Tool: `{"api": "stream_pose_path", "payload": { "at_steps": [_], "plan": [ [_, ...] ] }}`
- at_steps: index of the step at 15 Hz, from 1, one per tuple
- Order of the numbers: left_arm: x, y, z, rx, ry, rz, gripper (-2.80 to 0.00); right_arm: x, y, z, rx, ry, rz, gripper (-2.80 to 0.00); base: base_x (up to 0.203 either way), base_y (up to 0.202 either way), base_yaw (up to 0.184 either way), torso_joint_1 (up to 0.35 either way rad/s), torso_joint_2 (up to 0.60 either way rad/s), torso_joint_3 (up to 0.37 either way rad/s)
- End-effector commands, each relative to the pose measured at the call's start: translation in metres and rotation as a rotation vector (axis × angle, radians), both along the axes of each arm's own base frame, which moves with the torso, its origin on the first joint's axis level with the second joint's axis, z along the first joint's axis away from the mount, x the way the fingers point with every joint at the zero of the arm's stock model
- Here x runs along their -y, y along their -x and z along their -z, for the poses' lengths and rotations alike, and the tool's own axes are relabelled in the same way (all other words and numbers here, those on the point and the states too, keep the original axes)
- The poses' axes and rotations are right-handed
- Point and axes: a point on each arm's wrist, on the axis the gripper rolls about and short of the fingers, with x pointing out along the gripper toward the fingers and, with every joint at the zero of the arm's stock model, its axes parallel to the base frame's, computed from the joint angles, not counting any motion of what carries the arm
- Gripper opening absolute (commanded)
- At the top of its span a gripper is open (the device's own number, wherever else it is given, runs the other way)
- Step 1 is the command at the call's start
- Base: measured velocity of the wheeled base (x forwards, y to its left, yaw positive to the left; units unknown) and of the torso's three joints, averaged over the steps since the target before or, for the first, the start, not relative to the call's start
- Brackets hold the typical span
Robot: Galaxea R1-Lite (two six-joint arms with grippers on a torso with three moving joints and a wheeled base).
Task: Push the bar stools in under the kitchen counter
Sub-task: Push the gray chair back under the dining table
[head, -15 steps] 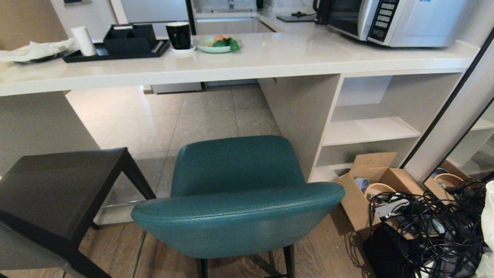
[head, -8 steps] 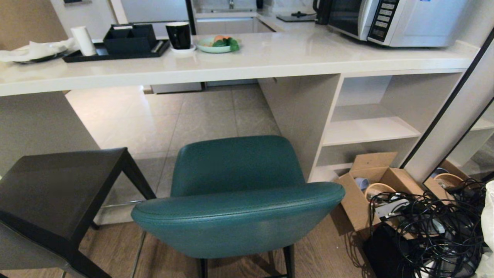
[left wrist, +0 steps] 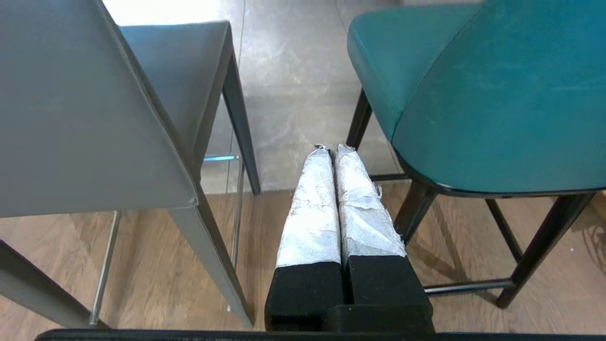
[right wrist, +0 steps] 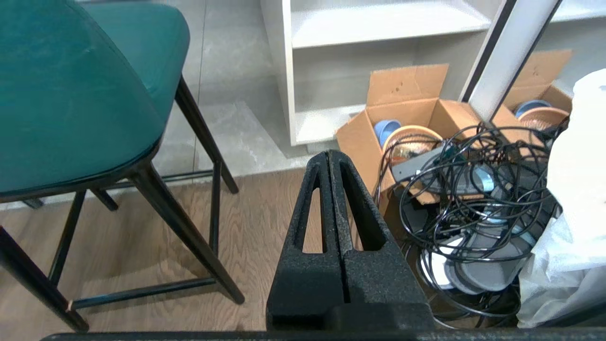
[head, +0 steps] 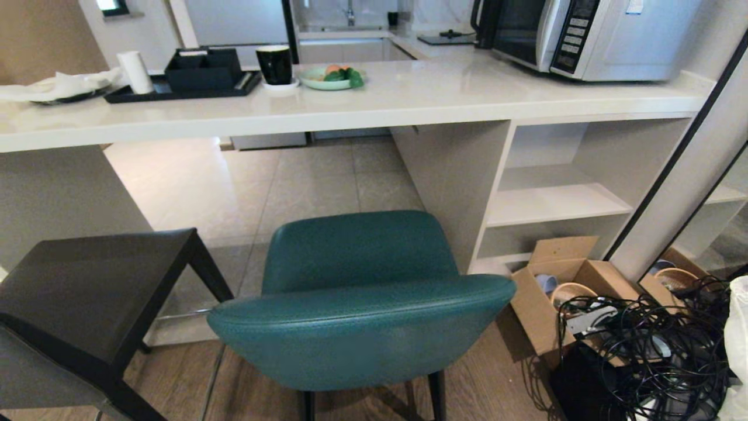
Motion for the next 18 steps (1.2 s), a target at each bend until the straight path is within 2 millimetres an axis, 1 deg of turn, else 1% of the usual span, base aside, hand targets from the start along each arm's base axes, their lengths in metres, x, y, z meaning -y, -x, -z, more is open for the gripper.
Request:
{"api": "stream_pose_path", "payload": {
  "at_steps": [1,8,18],
  "plan": [
    [0.0000,-0.0003,-0.0001,-0.003,0.002,-0.003,-2.80,0.0000,-0.0002,0.0000,-0.003,-0.001,0.000,-2.80,0.000,0.000,0.000,-0.002,0.00,0.178],
    [0.0001,-0.0003,0.0000,-0.005,-0.011,0.002,-2.80,0.0000,-0.0002,0.0000,-0.003,-0.001,0.000,-2.80,0.000,0.000,0.000,-0.001,0.00,0.190],
    [-0.0001,-0.0002,0.0001,-0.003,-0.014,-0.003,-2.80,0.0000,-0.0002,-0.0001,-0.002,0.001,0.000,-2.80,0.000,0.000,0.000,0.000,0.00,0.014]
  ]
}}
